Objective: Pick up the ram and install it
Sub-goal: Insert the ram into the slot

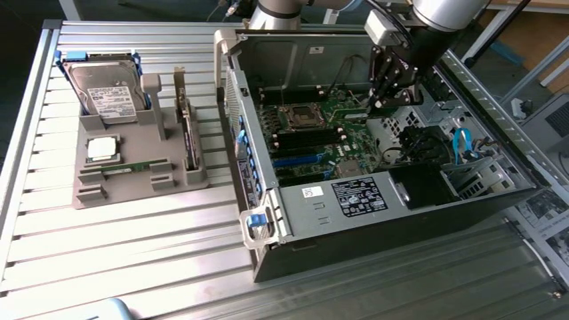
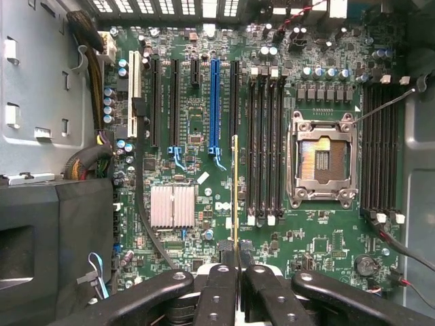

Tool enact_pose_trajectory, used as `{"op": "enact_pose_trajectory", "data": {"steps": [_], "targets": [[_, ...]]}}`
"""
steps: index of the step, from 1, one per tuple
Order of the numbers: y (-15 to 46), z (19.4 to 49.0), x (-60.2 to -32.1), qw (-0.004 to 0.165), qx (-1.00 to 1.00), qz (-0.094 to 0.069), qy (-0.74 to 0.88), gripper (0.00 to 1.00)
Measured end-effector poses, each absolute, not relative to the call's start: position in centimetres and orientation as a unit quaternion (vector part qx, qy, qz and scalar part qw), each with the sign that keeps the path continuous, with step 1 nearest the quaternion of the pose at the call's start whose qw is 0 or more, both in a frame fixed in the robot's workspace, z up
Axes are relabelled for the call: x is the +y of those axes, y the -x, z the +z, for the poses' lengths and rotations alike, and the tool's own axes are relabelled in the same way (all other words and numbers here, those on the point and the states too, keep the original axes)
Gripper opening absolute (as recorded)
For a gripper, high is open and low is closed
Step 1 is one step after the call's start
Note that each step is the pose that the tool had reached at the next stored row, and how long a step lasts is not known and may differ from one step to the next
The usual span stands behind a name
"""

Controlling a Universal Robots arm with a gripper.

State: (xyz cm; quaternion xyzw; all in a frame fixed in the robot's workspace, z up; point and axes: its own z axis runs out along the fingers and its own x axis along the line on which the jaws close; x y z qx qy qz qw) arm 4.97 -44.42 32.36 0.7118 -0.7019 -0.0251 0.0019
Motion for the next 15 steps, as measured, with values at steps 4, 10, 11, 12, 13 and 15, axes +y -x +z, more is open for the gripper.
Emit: {"op": "enact_pose_trajectory", "data": {"steps": [4, 10, 11, 12, 13, 15], "targets": [[-4.97, 32.27, -44.42, 0.002, -0.702, -0.025, -0.712, 0.12], [-4.94, 32.12, -44.42, 0.002, -0.702, -0.025, -0.712, 0.12], [-4.94, 32.09, -44.42, 0.002, -0.702, -0.025, -0.712, 0.12], [-4.94, 32.06, -44.42, 0.002, -0.702, -0.025, -0.712, 0.12], [-4.94, 32.03, -44.42, 0.002, -0.702, -0.025, -0.712, 0.12], [-4.94, 31.98, -44.42, 0.002, -0.702, -0.025, -0.712, 0.12]]}}
